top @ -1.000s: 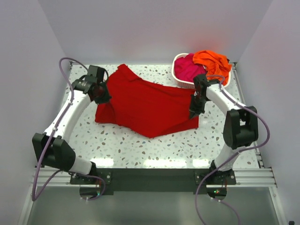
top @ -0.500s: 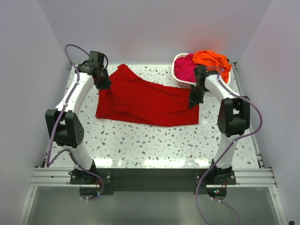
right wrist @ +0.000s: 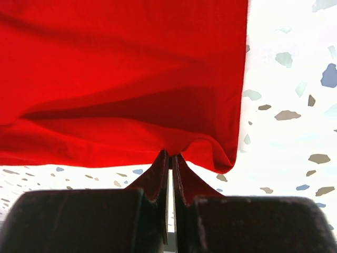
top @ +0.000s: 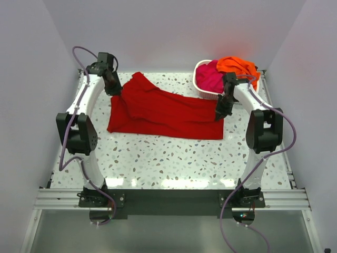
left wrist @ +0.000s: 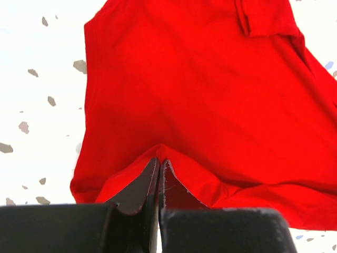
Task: Fold and stack the t-shirts
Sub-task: Fold the tshirt
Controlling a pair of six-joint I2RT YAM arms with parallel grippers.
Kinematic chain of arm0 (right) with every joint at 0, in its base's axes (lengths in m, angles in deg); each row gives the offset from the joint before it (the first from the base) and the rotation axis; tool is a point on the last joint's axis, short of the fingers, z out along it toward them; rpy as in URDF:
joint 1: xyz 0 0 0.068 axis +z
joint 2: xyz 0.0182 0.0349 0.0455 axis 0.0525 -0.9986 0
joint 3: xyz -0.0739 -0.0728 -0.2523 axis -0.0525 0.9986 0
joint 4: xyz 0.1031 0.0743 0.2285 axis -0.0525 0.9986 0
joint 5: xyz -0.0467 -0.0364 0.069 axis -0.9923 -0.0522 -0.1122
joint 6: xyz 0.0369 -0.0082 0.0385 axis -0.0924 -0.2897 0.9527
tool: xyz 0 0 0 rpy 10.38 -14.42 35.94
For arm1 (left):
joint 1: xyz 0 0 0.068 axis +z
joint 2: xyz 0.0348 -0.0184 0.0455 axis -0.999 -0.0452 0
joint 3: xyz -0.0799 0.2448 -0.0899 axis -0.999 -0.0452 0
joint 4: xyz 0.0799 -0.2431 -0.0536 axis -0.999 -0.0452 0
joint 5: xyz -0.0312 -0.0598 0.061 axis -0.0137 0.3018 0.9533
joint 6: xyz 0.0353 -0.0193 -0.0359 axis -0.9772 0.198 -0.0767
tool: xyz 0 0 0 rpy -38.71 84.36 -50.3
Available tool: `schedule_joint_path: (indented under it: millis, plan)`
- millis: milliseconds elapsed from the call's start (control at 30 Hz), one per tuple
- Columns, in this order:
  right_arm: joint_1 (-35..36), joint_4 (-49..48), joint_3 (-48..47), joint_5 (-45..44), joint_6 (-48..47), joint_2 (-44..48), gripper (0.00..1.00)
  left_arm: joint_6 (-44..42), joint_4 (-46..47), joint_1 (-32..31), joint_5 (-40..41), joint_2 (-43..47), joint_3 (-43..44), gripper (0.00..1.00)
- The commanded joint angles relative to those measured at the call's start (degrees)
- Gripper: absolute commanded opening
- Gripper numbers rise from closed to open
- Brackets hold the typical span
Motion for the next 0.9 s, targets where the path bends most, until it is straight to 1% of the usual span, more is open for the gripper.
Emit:
schedule_joint_path:
  millis: [0,333,600,667,700,733,767,800,833,867]
  plan:
    - [-0.9,1.0,-1.54,-1.52,-0.07,-0.24,0.0,-1.7,-1.1,0.49,-0.53,-1.73,5.28,0.0]
    - [-2.04,1.44,-2.59,-2.14,-0.07,-1.82,0.0,-1.7,-1.54,0.93,-0.79,-4.9,8.28,0.0]
    - [-2.83,0.91,-3.56,-2.66,-0.25,-3.49,0.0,-1.87,-0.57,1.02,-2.73,-7.71,10.73,0.01]
    - [-3.01,0.82,-4.35,-2.75,-0.25,-3.84,0.0,-2.4,-0.4,1.02,-2.64,-8.41,11.79,0.12]
    - [-3.27,0.82,-4.52,-2.84,-0.16,-4.01,0.0,-2.66,-0.14,1.02,-2.81,-8.5,11.88,0.33]
    - [-3.36,0.74,-5.05,-2.84,-0.16,-4.02,0.02,-2.92,0.21,1.02,-2.99,-8.42,11.97,0.45]
    - [-3.53,0.82,-5.23,-2.84,-0.16,-3.84,0.12,-3.36,0.83,1.02,-2.99,-7.89,11.97,0.55]
    - [-3.97,0.82,-5.23,-2.93,-0.16,-3.58,0.49,-3.8,1.18,1.11,-2.73,-7.19,11.62,0.72]
    - [-4.06,0.65,-5.05,-3.02,-0.16,-3.32,0.61,-3.81,1.18,1.28,-2.73,-7.19,11.62,0.78]
    - [-4.15,0.47,-4.7,-2.93,-0.59,-2.79,0.68,-3.89,1.71,1.54,-2.55,-5.88,10.23,0.83]
